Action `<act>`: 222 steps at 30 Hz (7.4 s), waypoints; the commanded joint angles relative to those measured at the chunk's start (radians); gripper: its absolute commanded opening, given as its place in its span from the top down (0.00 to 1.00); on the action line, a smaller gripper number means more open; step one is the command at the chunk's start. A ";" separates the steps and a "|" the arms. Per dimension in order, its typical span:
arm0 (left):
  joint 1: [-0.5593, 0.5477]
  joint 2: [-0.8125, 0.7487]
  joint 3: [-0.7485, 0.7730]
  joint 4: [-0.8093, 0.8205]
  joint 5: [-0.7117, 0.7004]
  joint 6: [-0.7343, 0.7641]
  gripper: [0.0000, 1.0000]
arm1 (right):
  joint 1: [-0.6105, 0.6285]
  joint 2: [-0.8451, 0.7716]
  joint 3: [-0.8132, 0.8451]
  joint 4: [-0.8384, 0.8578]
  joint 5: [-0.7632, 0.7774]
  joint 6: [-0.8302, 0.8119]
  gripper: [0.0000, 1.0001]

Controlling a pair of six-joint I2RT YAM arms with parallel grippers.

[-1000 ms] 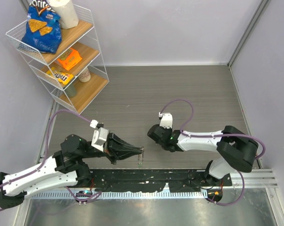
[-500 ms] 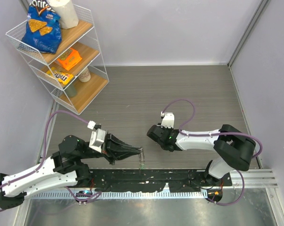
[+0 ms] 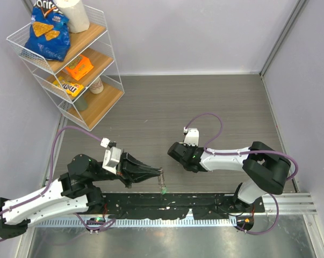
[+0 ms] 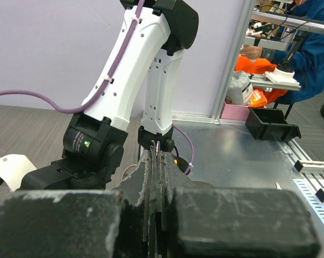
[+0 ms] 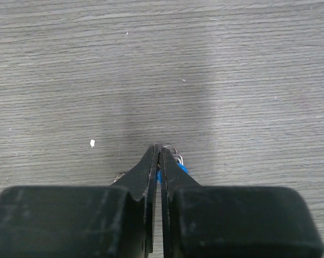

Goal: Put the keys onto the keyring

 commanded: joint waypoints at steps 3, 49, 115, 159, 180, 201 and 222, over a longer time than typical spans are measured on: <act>-0.001 0.003 0.019 0.026 -0.011 0.015 1.00 | -0.003 -0.015 0.018 0.022 0.039 0.008 0.95; -0.001 0.026 0.088 0.069 0.158 -0.011 1.00 | -0.025 -0.912 0.265 -0.087 -1.175 -0.842 0.95; -0.001 0.093 0.113 0.160 0.176 -0.049 1.00 | 0.152 -0.751 0.385 0.017 -1.404 -0.911 0.69; -0.001 0.072 0.056 0.292 -0.016 -0.068 1.00 | 0.161 -0.753 0.290 0.298 -1.186 -0.707 0.71; -0.002 0.054 0.033 0.321 -0.060 -0.071 1.00 | 0.170 -0.719 0.291 0.321 -1.183 -0.698 0.82; -0.001 0.073 0.035 0.344 -0.054 -0.080 1.00 | 0.196 -0.698 0.310 0.316 -1.162 -0.727 0.95; -0.002 -0.038 0.076 -0.081 -0.062 -0.012 0.63 | 0.208 -0.722 0.388 -0.050 -1.175 -0.799 0.95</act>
